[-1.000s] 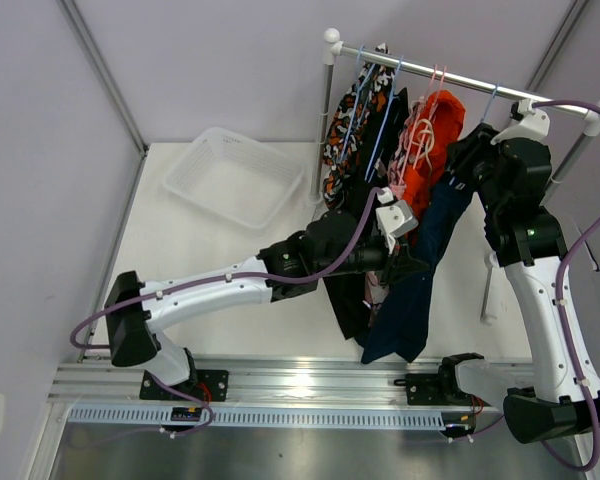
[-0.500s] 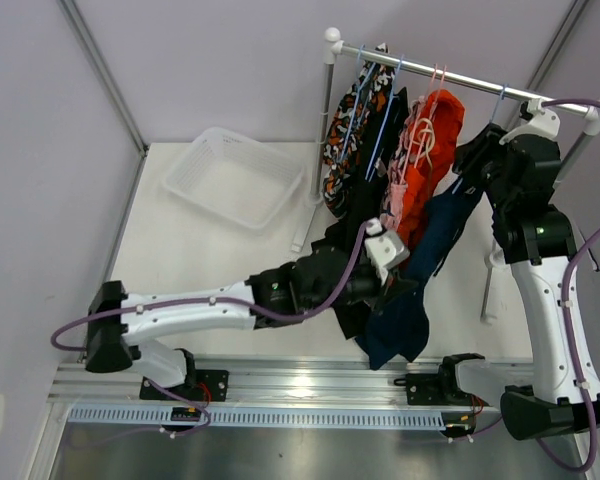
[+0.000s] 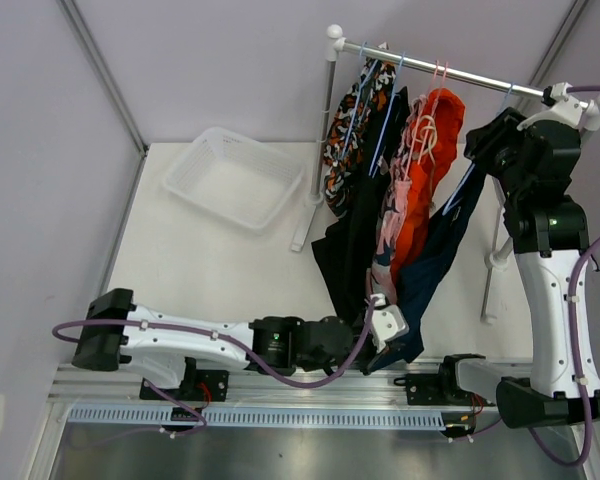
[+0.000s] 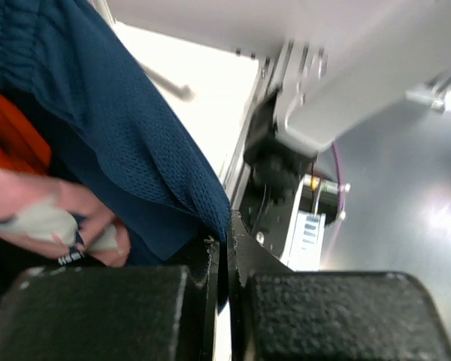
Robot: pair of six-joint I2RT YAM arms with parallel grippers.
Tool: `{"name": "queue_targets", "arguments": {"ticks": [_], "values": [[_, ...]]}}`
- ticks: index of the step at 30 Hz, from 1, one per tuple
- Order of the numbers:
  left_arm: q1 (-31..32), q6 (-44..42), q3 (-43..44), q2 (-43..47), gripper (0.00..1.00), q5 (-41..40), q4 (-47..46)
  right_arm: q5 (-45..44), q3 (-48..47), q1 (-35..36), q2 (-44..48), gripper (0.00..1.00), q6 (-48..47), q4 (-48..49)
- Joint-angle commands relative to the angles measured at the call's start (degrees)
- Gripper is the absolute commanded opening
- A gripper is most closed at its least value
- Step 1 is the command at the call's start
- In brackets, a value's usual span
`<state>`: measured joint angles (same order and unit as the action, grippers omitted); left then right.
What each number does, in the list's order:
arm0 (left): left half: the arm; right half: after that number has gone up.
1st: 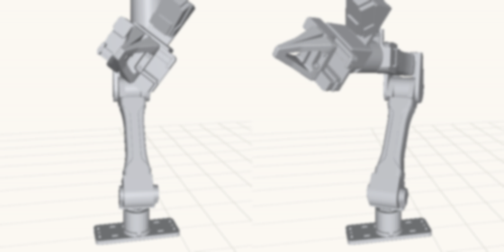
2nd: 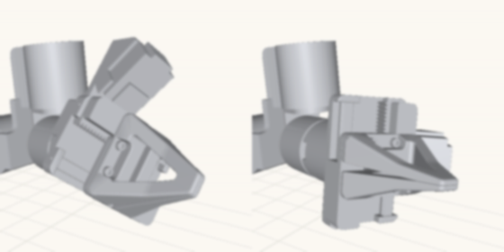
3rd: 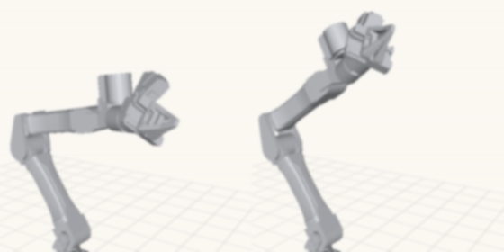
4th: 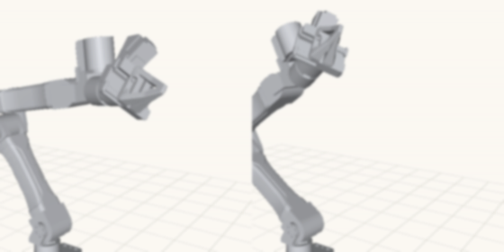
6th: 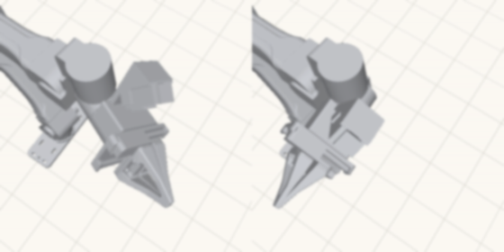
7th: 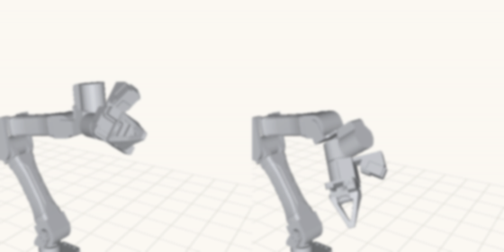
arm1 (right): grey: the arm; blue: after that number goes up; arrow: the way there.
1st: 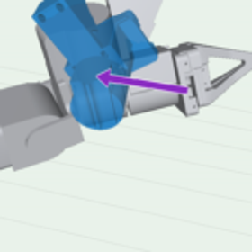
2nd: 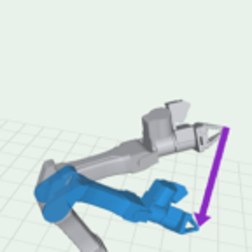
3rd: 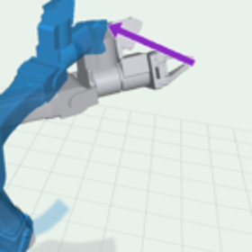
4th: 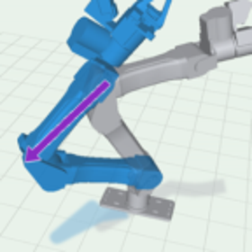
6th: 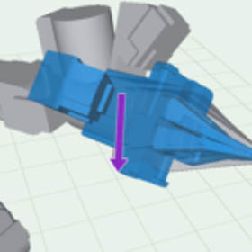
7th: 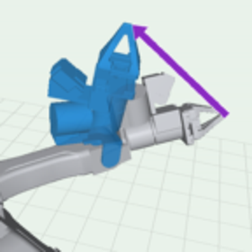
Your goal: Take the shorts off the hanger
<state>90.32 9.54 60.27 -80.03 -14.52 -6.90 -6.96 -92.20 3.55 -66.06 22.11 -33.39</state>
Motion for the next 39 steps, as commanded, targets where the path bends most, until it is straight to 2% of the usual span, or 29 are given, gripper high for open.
{"name": "queue_targets", "arguments": {"ticks": [1, 3, 6, 7, 9, 10, 11, 12, 13, 14, 16, 17, 18, 19, 22, 23, 24, 26, 27, 29, 30, 32, 35, 36, 37, 38, 39], "values": [[2.9, 3.0, -1.0, -1.5, 0.0, 2.7, -1.4, -1.1, -5.2, -1.3, -2.6, 0.0, -0.6, 3.1], [2.9, 3.2, 0.7, -4.2, 0.0, -2.6, -0.7, -0.9, -5.5, -1.4, -2.5, 0.0, -0.3, 2.5], [1.0, 1.3, 7.9, -8.6, 0.0, -10.0, 1.5, -0.1, -3.9, -1.4, -1.0, 0.0, 1.0, 2.0], [-0.1, 0.3, 15.2, -12.6, 0.0, -11.5, 2.5, 0.5, -3.3, -1.4, -0.5, 0.0, 1.4, 1.9], [-4.8, 0.0, 23.4, -17.0, 0.0, -11.0, 6.0, 0.9, -1.0, -1.4, 1.1, 0.0, 2.7, 1.6], [-6.6, 0.5, 29.3, -21.4, 0.0, -9.1, 6.6, 1.3, -0.1, -1.4, 1.6, 0.0, 3.0, 1.7], [-8.7, 1.3, 31.9, -23.9, 0.0, -7.6, 11.4, 1.5, 0.9, -1.4, 2.2, 0.0, 3.4, 1.8], [-12.8, 3.2, 38.5, -26.5, 0.0, -5.6, 13.6, 1.7, 2.9, -1.3, 3.0, 0.0, 3.4, 1.9], [-14.7, 4.2, 41.7, -32.1, 0.0, -1.7, 16.0, 2.1, 3.6, -1.4, 3.3, 0.0, 3.6, 1.8], [-18.4, 5.2, 51.9, -35.1, 0.0, -0.2, 18.9, 2.1, 4.2, -1.4, 3.6, 0.0, 3.6, 1.6], [-21.0, 7.2, 57.8, -42.8, 0.0, 2.2, 26.4, 2.6, 6.1, -1.5, 4.2, 0.0, 3.8, 1.8], [-21.7, 7.5, 63.5, -44.3, 0.0, 2.1, 28.8, 2.9, 6.5, -1.6, 4.4, 0.0, 3.8, 2.1], [-22.1, 7.7, 63.9, -44.9, 0.0, 2.0, 31.4, 2.9, 6.9, -1.5, 4.4, 0.0, 3.8, 2.4], [-21.9, 7.7, 62.7, -44.4, 0.0, 1.9, 31.8, 3.0, 7.0, -1.7, 4.4, 0.0, 3.7, 2.5], [-18.7, 7.4, 46.2, -34.3, 0.0, 0.9, 25.1, 2.7, 7.4, -2.1, 3.7, 0.0, 2.9, 3.2], [-16.2, 7.2, 43.5, -27.5, 0.0, -0.5, 24.0, 2.8, 7.4, -2.4, 3.5, 0.0, 2.9, 3.4], [-14.8, 7.6, 38.4, -24.3, 0.0, -2.0, 25.3, 3.1, 7.6, -2.7, 3.1, 0.0, 2.9, 3.6], [-11.2, 8.4, 36.9, -18.3, 0.0, -5.7, 29.5, 3.4, 8.4, -3.0, 3.0, 0.0, 2.9, 3.9], [-10.0, 9.1, 38.2, -13.1, 0.0, -7.1, 32.0, 3.4, 8.9, -2.9, 3.2, 0.0, 2.9, 4.2], [-7.3, 9.5, 39.9, -8.2, 0.0, -10.0, 40.4, 3.0, 10.3, -2.9, 3.7, 0.0, 2.7, 4.6], [-6.7, 10.0, 44.2, -4.1, 0.0, -12.3, 43.1, 2.6, 10.7, -3.0, 4.0, 0.0, 2.6, 4.7], [-6.2, 10.7, 49.4, -0.7, 0.0, -13.3, 50.6, 1.9, 12.0, -4.7, 4.9, 0.0, 2.2, 4.9], [-6.2, 9.8, 56.8, 5.1, 0.0, -17.4, 55.3, -0.3, 12.9, -5.0, 5.9, 0.0, 1.6, 4.1], [-6.3, 7.0, 57.8, 6.4, 0.0, -18.9, 55.2, -0.8, 13.3, -5.0, 6.2, 0.05, 1.6, 3.9], [-6.4, 5.6, 58.6, 8.0, 0.0, -23.7, 55.3, -1.3, 13.5, -5.1, 6.5, 0.14, 1.4, 3.7], [-7.1, 4.1, 62.0, 8.5, 0.0, -26.2, 55.6, -1.7, 13.5, -5.1, 6.8, 0.53, 1.1, 3.2], [-7.9, 0.6, 63.2, 8.7, 0.0, -27.6, 55.5, -2.0, 13.6, -5.2, 7.5, 0.77, 1.0, 3.1]]}}
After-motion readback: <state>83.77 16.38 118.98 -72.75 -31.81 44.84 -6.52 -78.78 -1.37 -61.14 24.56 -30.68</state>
